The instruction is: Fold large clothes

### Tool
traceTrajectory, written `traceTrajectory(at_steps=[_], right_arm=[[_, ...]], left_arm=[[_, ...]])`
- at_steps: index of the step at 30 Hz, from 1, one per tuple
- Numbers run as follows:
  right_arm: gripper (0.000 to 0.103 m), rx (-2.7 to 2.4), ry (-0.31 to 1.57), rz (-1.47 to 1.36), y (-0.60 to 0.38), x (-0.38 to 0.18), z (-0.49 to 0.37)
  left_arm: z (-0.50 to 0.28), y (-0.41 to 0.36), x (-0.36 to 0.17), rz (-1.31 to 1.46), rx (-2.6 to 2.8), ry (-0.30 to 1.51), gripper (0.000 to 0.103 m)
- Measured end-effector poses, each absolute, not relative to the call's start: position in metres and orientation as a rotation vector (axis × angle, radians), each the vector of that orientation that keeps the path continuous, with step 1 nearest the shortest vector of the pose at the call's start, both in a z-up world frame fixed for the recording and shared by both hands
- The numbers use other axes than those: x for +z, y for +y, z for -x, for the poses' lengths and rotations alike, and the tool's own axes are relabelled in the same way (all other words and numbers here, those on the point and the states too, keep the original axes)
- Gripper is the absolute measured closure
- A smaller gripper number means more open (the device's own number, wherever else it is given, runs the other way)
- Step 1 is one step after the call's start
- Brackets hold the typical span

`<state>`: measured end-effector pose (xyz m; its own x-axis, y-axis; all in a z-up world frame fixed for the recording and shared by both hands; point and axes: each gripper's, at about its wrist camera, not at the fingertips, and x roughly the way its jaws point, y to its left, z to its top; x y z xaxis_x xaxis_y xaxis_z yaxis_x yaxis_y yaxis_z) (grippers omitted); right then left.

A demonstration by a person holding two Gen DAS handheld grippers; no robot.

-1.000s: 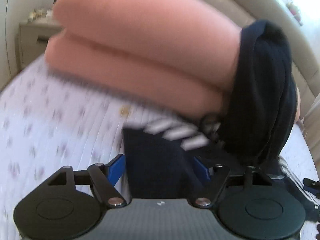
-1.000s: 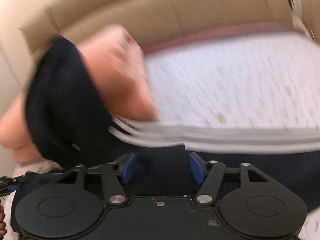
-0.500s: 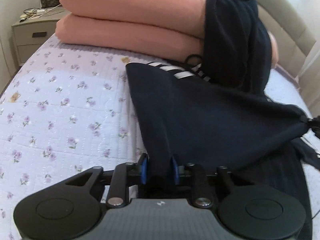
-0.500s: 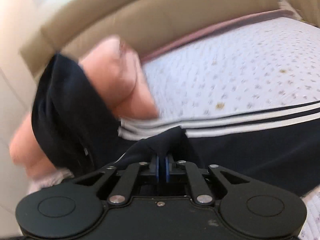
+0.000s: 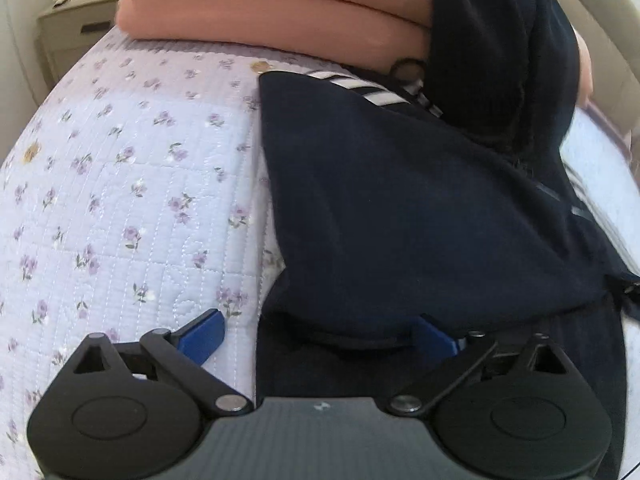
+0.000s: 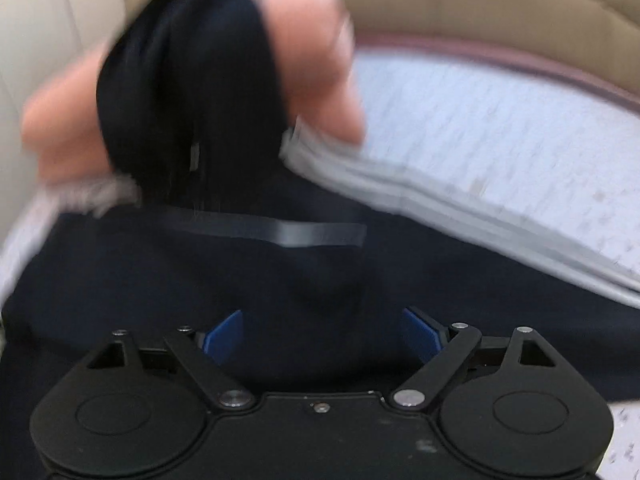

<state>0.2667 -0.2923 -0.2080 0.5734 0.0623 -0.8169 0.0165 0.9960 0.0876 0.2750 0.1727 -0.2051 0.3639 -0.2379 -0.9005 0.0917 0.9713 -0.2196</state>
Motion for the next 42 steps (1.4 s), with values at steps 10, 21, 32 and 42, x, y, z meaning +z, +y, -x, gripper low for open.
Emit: traceTrajectory(at_steps=[10,21,32,42], right_arm=[[0.000,0.122,0.911,-0.087,-0.307,-0.242,-0.200],[0.024,-0.240,0.780,-0.821,-0.535,-0.253,-0.144],[0.097,-0.436,0.603,-0.845,-0.577,-0.273,-0.143],[0.036,-0.507,0.497,-0.993,-0.613,-0.278,-0.087]], left_arm=[[-0.254,0.167,-0.194,0.224,-0.157,1.253,0.009],[-0.250,0.138,-0.158,0.358,-0.148,1.134,0.010],[-0.249,0.118,-0.164,0.420,-0.138,1.159,0.010],[-0.249,0.117,-0.167,0.431,-0.145,1.170,0.010]])
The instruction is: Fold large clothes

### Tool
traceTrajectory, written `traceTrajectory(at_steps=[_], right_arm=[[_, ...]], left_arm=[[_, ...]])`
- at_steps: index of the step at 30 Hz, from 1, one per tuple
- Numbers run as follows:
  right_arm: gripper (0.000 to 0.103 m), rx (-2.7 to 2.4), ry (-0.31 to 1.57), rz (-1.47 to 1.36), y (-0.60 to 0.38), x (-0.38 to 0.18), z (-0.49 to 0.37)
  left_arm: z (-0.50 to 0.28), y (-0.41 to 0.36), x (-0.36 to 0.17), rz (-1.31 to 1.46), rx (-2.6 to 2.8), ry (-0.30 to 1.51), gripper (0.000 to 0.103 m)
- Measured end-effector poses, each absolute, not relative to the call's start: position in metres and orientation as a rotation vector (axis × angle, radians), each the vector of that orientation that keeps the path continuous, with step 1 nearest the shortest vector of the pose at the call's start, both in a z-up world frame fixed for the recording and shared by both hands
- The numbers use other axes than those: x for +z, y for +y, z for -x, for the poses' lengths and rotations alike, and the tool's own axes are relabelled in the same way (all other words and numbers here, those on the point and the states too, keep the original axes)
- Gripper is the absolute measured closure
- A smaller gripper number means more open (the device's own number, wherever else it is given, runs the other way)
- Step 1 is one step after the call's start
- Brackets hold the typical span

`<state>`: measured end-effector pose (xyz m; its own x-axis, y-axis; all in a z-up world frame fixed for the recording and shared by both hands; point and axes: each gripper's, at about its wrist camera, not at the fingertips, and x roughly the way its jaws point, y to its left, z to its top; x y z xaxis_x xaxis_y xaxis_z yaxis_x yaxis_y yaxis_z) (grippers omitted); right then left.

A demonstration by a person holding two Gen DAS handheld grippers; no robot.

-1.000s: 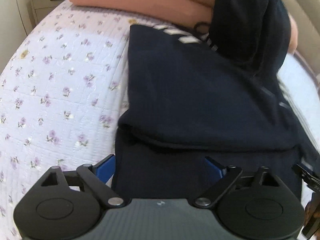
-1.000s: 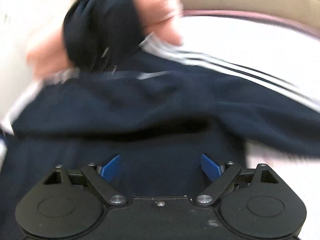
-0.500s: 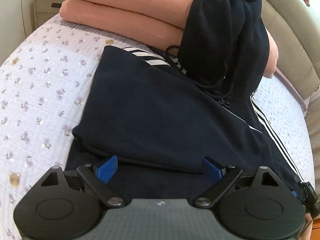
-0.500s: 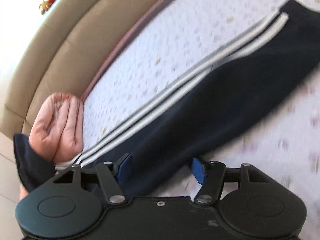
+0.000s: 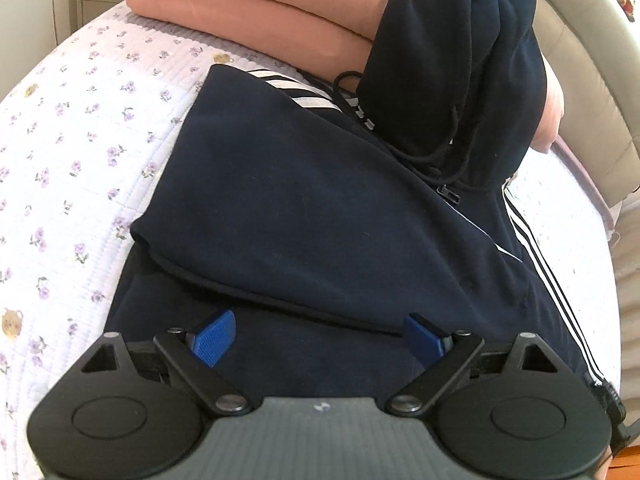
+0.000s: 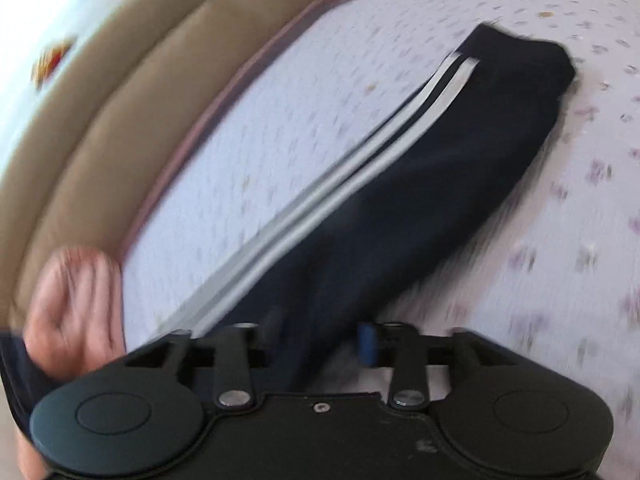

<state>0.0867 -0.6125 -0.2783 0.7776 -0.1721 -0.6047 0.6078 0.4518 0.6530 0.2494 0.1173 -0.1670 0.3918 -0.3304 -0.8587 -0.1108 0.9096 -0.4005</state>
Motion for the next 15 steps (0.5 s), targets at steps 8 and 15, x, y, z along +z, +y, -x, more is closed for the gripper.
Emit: traceTrajectory(at_steps=[8,15], right_arm=[[0.096,-0.651,0.375,-0.942,-0.666,-0.283,-0.093],[0.095,-0.529,0.145,-0.730,-0.626,-0.173,-0.111]], left_arm=[[-0.250,0.132,-0.161,0.458,-0.133,1.133,0.010],[-0.249,0.146,-0.149,0.440,-0.094,1.086,0.010]])
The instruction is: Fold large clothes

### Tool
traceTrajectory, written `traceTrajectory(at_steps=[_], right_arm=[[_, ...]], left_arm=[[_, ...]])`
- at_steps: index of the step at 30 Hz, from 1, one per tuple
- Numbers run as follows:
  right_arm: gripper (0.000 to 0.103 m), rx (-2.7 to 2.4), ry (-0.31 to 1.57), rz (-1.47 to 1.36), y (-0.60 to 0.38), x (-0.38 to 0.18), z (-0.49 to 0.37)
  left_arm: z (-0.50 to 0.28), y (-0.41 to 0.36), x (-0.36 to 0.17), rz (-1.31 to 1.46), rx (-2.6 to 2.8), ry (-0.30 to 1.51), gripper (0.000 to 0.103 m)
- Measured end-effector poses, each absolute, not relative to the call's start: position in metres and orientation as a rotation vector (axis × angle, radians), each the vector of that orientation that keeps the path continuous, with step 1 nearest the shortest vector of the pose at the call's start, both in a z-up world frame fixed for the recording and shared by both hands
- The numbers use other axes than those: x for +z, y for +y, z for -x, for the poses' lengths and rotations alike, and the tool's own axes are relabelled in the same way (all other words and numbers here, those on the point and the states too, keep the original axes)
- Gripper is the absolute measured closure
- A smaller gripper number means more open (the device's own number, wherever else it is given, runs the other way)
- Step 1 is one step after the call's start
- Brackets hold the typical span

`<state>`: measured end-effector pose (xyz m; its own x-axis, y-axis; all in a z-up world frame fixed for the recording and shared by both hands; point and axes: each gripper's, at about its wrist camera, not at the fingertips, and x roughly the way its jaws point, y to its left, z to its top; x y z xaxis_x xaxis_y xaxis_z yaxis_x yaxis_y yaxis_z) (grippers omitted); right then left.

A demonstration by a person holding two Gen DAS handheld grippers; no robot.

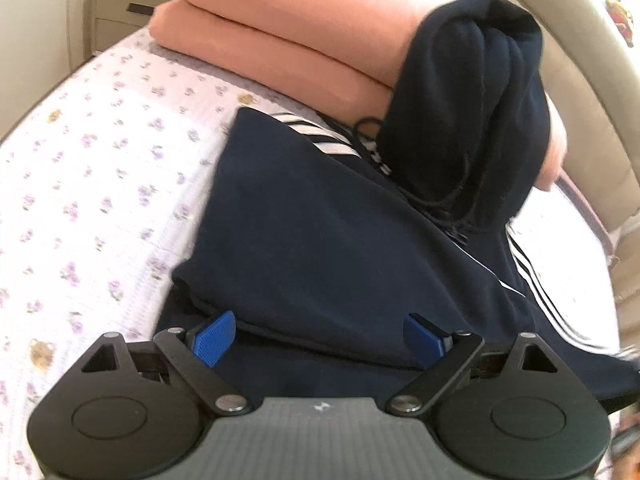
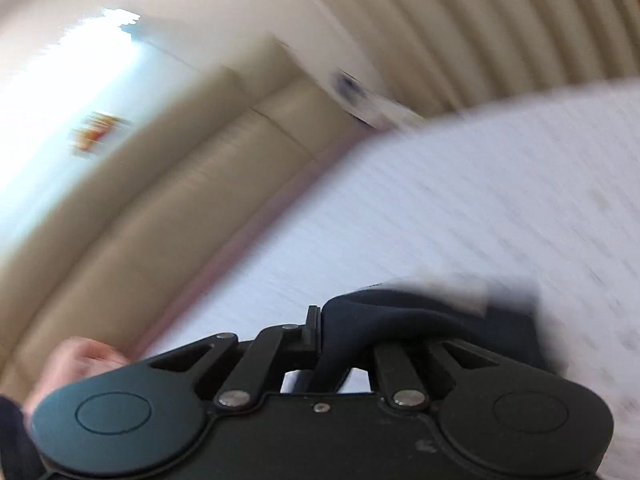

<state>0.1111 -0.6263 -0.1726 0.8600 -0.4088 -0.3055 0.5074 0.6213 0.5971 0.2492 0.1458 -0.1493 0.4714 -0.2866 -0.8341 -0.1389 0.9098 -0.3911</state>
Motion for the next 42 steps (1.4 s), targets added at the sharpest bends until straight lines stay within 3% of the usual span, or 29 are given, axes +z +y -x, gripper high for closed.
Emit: traceTrajectory(at_steps=[5,9,12,15,18,19,21,22,23,24,28,30,31,37,39,40,41,42], right_arm=[[0.095,-0.192,-0.030,-0.593,-0.525,-0.066,-0.133],[0.095,0.094,-0.015,-0.545,-0.413,-0.039,-0.149],[0.095,0.259,0.129,-0.539,-0.330,-0.070,-0.167],[0.095,0.338,0.426,-0.533,-0.254,-0.153,-0.191],[0.086,0.371,0.797,-0.450,-0.203,-0.246,-0.209],[0.088,0.380,0.834,-0.424,-0.196,-0.265,-0.207],[0.050,0.408,0.696,-0.415,-0.201,-0.265,-0.192],[0.027,0.424,0.699,-0.426,-0.204,-0.262,-0.193],[0.014,0.460,0.701,-0.461,-0.208,-0.259,-0.197],[0.014,0.490,0.697,-0.494,-0.212,-0.257,-0.202],[0.018,0.482,0.718,-0.389,-0.202,-0.243,-0.225],[0.090,0.496,0.744,-0.428,-0.208,-0.239,-0.243],[0.095,0.481,0.727,-0.443,-0.208,-0.234,-0.241],[0.094,0.367,0.153,-0.174,-0.192,-0.133,-0.167],[0.084,0.377,0.130,-0.073,-0.179,-0.117,-0.157],[0.054,0.392,0.169,-0.015,-0.166,-0.121,-0.158],[0.008,0.414,0.236,0.046,-0.153,-0.133,-0.162],[0.000,0.439,0.316,0.103,-0.143,-0.145,-0.164]], left_arm=[[-0.245,0.157,-0.137,0.430,-0.119,1.037,0.010],[-0.236,0.174,-0.126,0.464,-0.140,0.998,0.010],[-0.230,0.189,-0.123,0.482,-0.136,0.979,0.010],[-0.226,0.208,-0.127,0.498,-0.131,0.990,0.010],[-0.223,0.222,-0.132,0.496,-0.135,1.012,0.010],[-0.222,0.227,-0.133,0.492,-0.139,1.017,0.010],[-0.216,0.236,-0.135,0.481,-0.146,1.018,0.010],[-0.214,0.239,-0.136,0.474,-0.148,1.018,0.009],[-0.212,0.243,-0.136,0.466,-0.151,1.018,0.009],[-0.210,0.246,-0.137,0.458,-0.154,1.016,0.009],[-0.209,0.258,-0.138,0.457,-0.159,0.998,0.009],[-0.210,0.263,-0.139,0.474,-0.157,0.992,0.009],[-0.210,0.265,-0.138,0.482,-0.155,0.986,0.009],[-0.209,0.273,-0.132,0.505,-0.149,0.912,0.009],[-0.211,0.275,-0.132,0.519,-0.140,0.900,0.009],[-0.212,0.276,-0.133,0.529,-0.135,0.899,0.009],[-0.213,0.277,-0.134,0.538,-0.134,0.899,0.009],[-0.214,0.278,-0.135,0.546,-0.135,0.905,0.009]])
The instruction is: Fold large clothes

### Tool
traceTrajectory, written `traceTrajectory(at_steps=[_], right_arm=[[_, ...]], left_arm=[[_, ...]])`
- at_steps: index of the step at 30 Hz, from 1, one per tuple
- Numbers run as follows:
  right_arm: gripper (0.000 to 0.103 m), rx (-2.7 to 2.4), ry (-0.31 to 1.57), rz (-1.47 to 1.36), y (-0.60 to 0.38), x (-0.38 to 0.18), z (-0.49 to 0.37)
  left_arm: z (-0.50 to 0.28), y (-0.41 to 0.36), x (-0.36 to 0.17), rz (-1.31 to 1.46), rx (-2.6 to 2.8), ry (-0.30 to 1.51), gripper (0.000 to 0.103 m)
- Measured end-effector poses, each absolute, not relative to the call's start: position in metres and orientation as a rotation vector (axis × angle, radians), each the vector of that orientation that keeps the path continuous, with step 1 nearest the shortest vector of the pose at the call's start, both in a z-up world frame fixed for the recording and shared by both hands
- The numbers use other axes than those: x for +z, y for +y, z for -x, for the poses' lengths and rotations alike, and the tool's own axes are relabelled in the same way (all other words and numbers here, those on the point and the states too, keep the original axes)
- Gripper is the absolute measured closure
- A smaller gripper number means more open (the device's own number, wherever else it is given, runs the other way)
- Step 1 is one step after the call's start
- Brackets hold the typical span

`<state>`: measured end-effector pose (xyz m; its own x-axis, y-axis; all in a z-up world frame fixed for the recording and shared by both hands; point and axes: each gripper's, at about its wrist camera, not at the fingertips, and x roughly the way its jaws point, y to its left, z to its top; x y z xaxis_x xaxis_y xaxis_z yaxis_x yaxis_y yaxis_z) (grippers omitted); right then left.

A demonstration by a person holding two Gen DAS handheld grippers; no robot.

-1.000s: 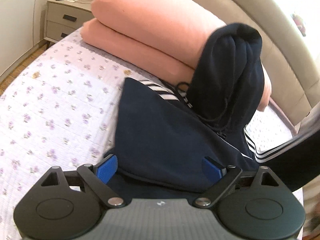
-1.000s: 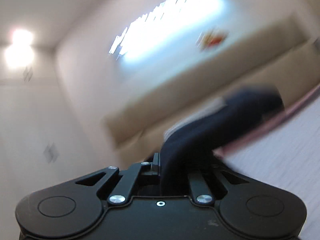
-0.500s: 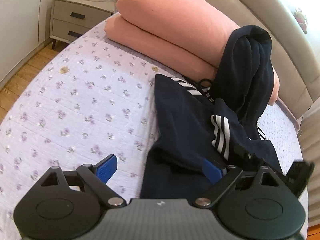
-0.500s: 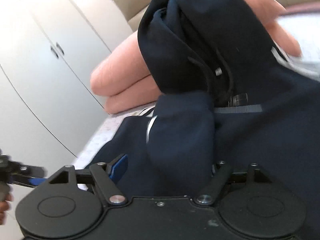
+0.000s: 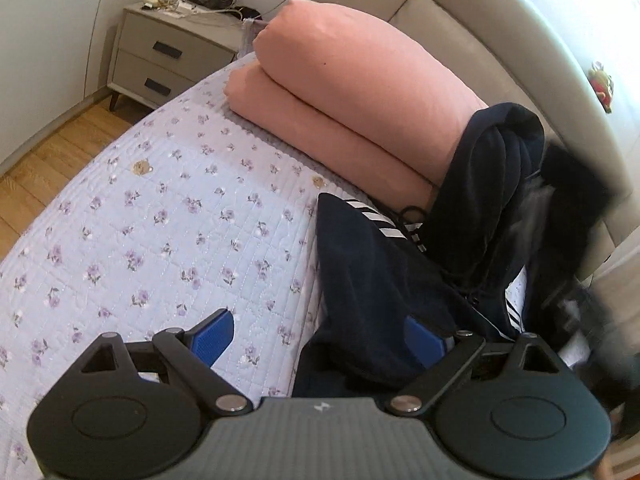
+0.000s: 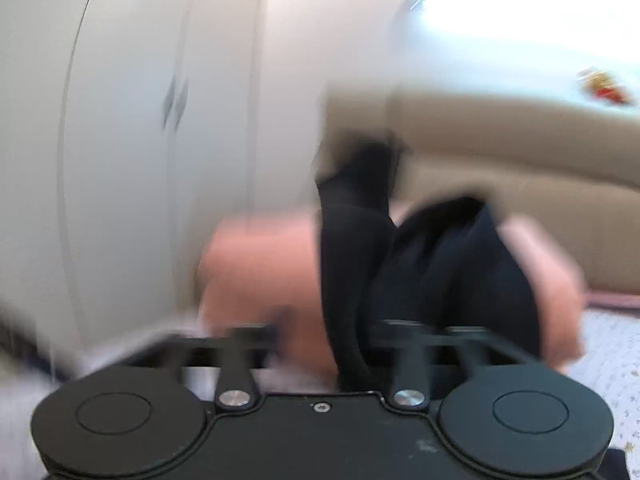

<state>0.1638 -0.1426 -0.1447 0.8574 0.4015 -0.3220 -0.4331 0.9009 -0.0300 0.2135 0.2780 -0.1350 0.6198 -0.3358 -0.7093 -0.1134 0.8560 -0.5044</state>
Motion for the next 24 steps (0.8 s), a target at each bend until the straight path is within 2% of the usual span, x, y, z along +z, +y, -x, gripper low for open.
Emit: traceTrajectory(at_steps=[1,4,11,16,17,18,19,20,24], right_arm=[[0.004,0.480,0.387,0.155,-0.132,-0.158,-0.163],[0.004,0.569,0.528,0.248,-0.119,-0.191,-0.149],[0.003,0.530,0.594,0.031,-0.127,-0.192,-0.202],[0.003,0.567,0.633,0.222,-0.084,-0.210,-0.223],[0.006,0.580,0.660,0.260,-0.073,-0.218,-0.230],[0.017,0.578,0.688,0.291,-0.065,-0.226,-0.235],[0.086,0.570,0.732,0.320,-0.059,-0.233,-0.241],[0.097,0.558,0.748,0.323,-0.058,-0.236,-0.245],[0.097,0.494,0.574,0.140,-0.078,-0.190,-0.230]], left_arm=[[-0.214,0.279,-0.136,0.549,-0.135,0.909,0.009],[-0.212,0.280,-0.139,0.534,-0.130,0.921,0.008],[-0.213,0.276,-0.144,0.542,-0.139,0.938,0.008],[-0.212,0.270,-0.143,0.501,-0.153,0.941,0.008],[-0.212,0.271,-0.143,0.501,-0.150,0.941,0.008],[-0.211,0.272,-0.142,0.502,-0.147,0.939,0.008],[-0.211,0.274,-0.142,0.503,-0.144,0.937,0.008],[-0.211,0.276,-0.141,0.503,-0.140,0.933,0.008],[-0.208,0.284,-0.138,0.500,-0.165,0.881,0.007]])
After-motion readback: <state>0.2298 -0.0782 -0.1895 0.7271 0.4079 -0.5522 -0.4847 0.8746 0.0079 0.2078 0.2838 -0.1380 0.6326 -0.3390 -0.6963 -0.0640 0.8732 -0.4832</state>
